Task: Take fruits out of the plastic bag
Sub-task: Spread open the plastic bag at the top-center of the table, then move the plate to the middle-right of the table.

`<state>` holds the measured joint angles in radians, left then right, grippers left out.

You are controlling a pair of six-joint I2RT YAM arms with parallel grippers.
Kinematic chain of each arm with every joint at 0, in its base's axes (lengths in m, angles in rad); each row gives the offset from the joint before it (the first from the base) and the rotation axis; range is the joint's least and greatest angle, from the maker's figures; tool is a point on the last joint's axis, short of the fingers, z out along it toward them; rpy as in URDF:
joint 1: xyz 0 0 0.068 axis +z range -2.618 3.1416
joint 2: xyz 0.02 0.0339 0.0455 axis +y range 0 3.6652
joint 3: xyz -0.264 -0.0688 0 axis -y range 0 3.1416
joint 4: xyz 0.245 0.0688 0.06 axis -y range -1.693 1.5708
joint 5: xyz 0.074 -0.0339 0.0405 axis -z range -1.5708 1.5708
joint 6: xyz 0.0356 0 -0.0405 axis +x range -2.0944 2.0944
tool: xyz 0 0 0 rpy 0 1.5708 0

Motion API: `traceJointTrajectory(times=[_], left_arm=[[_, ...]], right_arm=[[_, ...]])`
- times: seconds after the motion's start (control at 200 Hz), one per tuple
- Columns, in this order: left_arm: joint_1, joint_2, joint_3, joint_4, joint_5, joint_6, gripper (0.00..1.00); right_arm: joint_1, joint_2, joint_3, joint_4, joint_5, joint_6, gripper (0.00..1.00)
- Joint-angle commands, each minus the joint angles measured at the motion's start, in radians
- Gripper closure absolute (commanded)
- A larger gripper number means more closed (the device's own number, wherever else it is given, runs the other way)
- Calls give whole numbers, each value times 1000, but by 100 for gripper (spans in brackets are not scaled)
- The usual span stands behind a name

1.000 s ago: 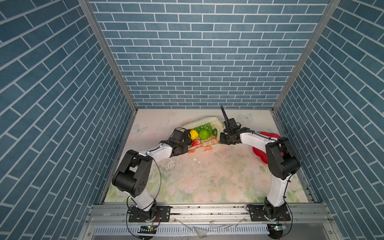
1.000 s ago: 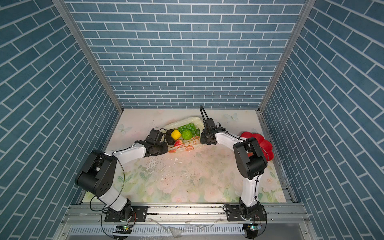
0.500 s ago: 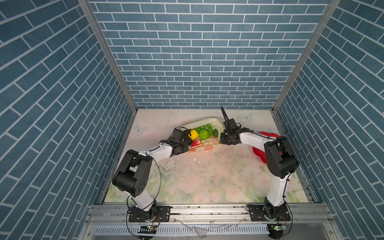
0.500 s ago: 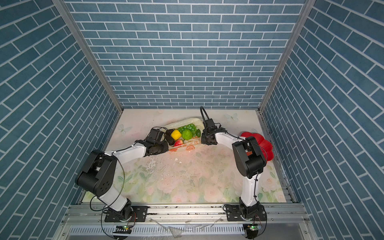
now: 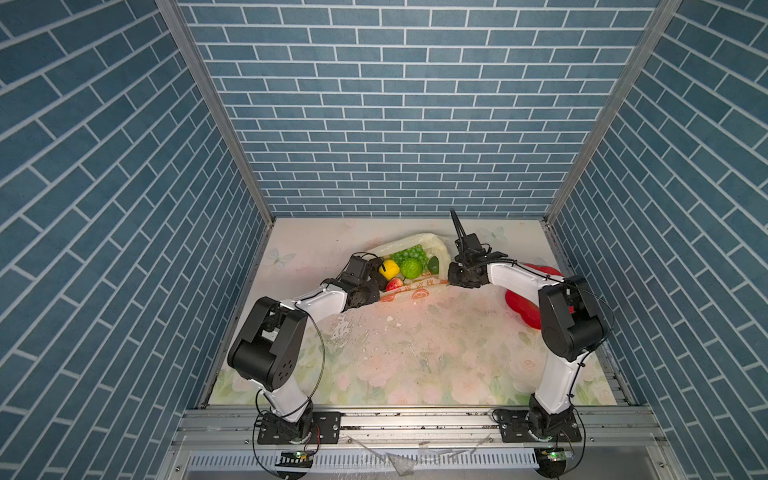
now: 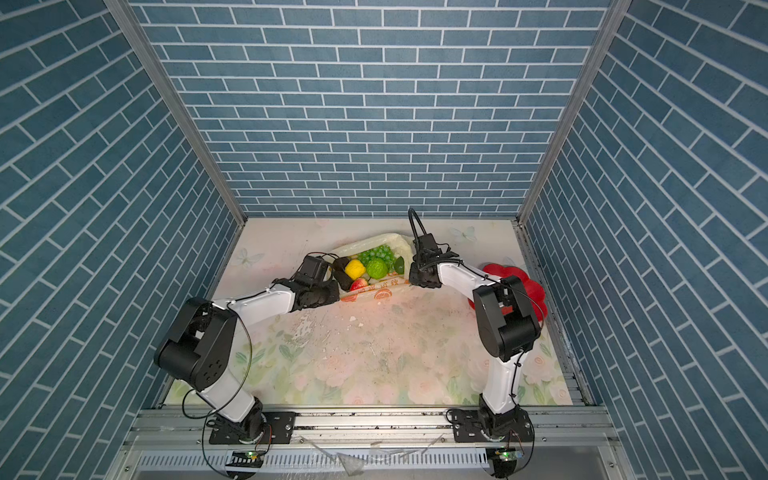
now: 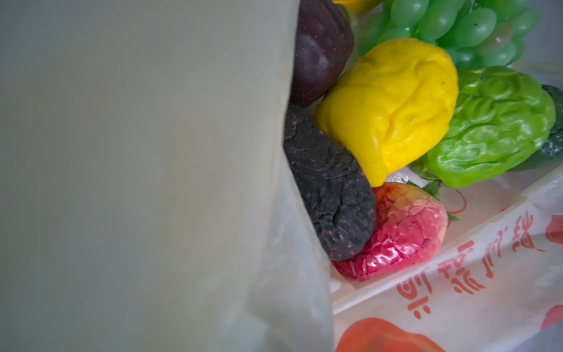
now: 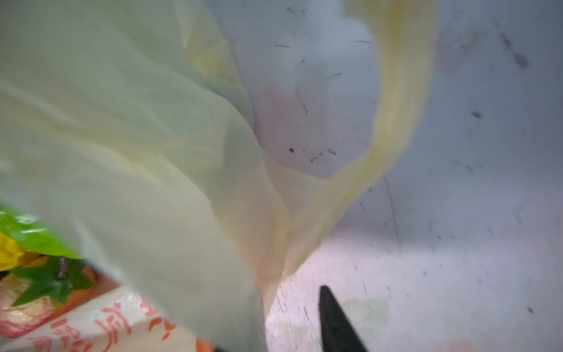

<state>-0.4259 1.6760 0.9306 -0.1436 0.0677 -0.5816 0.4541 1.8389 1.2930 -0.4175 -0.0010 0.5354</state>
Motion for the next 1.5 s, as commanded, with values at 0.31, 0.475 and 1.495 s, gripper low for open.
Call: traceJointTrajectory(times=[0.31,0.475,1.495], left_arm=[[-22,-8,-26,38,-2,37,92],[-25,-2,-24,38,9,41,92],[-24,-25,-53,38,-18,25,91]], right_arm=[[-156,-332,-125,-330,178,-120,20],[-226,-308,-154,-336,149,-145,1],[-169,-214,-267,-282,-45,-127,20]])
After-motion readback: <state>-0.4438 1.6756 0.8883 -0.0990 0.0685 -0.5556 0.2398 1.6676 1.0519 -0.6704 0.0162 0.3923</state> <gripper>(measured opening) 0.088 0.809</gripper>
